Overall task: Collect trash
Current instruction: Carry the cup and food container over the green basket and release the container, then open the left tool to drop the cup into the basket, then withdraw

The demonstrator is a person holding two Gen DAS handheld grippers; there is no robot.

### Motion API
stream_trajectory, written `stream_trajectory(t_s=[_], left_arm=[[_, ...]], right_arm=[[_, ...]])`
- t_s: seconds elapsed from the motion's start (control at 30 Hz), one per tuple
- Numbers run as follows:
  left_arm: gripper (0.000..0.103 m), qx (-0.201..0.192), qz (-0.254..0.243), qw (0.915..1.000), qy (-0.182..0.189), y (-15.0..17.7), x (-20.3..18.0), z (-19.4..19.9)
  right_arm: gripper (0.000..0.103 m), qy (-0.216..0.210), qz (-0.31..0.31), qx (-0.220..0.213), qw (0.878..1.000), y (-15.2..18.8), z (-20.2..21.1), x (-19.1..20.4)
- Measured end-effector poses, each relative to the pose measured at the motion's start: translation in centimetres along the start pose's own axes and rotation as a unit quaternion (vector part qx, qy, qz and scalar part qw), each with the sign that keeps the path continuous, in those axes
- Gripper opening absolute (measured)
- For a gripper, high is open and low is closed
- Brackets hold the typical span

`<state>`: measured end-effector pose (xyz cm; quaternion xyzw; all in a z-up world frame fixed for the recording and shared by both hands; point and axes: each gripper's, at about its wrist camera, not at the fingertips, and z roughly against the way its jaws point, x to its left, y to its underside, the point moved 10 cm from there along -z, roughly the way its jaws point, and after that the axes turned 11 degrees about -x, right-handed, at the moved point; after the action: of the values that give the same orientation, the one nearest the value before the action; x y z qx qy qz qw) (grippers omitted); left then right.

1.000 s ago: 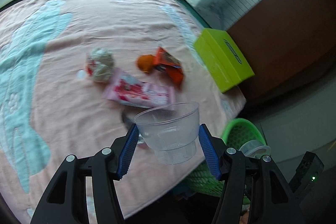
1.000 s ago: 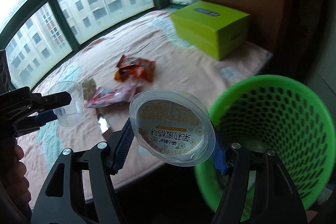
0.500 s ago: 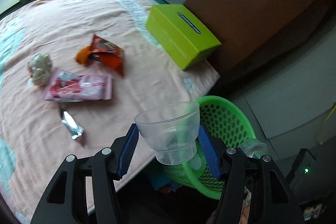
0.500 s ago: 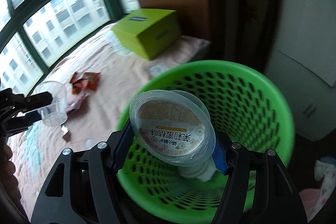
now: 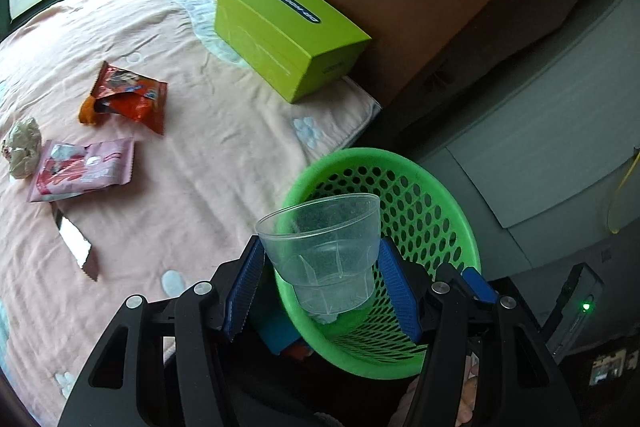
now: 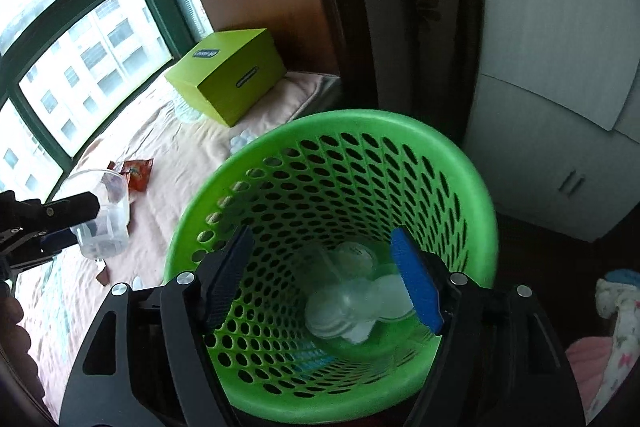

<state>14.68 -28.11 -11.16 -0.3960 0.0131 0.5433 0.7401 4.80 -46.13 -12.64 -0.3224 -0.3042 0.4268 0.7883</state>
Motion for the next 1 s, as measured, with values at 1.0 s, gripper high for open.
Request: stream_trajectory(t_s=[1.0], left_arm=[[0.066, 0.067, -0.070, 0.9948, 0.033, 4.4, -5.9, -5.2]], right_arm=[[0.077, 0.023, -0.027, -0.026, 0.999, -1.1, 1.7, -3.3]])
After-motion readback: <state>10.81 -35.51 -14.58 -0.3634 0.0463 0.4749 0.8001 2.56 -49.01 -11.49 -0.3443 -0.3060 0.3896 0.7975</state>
